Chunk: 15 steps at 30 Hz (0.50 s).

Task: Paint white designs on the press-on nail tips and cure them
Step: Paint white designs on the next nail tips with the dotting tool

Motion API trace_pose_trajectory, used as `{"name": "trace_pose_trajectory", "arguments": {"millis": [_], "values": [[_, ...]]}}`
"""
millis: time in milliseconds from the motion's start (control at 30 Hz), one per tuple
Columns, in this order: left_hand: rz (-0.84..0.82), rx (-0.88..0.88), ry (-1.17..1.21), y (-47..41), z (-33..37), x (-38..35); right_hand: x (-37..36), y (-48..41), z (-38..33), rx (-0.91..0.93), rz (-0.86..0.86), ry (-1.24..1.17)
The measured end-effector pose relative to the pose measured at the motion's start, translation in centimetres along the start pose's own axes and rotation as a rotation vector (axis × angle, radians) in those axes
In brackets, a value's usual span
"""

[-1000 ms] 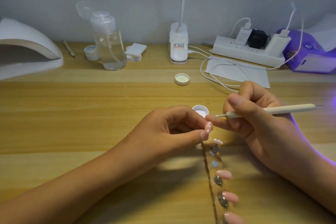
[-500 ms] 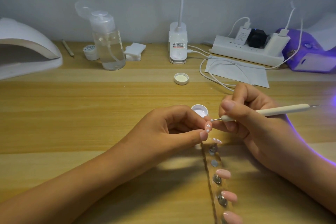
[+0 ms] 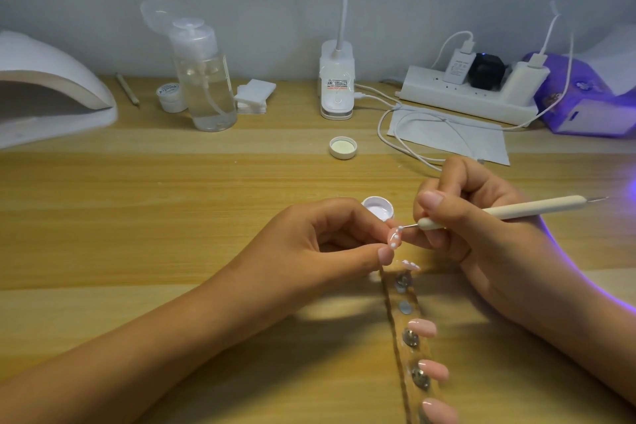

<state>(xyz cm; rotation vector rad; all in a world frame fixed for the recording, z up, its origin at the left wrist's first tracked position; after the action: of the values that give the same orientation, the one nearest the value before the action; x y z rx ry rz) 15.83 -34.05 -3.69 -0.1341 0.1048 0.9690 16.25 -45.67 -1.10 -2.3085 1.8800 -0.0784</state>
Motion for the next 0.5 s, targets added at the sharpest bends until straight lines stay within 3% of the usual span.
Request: {"name": "trace_pose_trajectory", "arguments": {"millis": [500], "values": [[0.008,0.003,0.007,-0.01,-0.03,0.00,0.02,-0.03,0.07,0.004,-0.001,-0.007]]}}
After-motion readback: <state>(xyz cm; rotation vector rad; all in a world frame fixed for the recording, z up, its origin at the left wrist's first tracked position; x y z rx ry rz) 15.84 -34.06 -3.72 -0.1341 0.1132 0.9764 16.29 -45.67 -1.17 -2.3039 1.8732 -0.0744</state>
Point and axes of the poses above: each hand's wrist, its own y-axis away from the middle knuckle, its own x-axis out of the back of the hand, z = x × y, the point moved 10 cm from there along -y, towards the middle knuckle, and after that the axes turned 12 degrees about y, right-handed, at the moved point
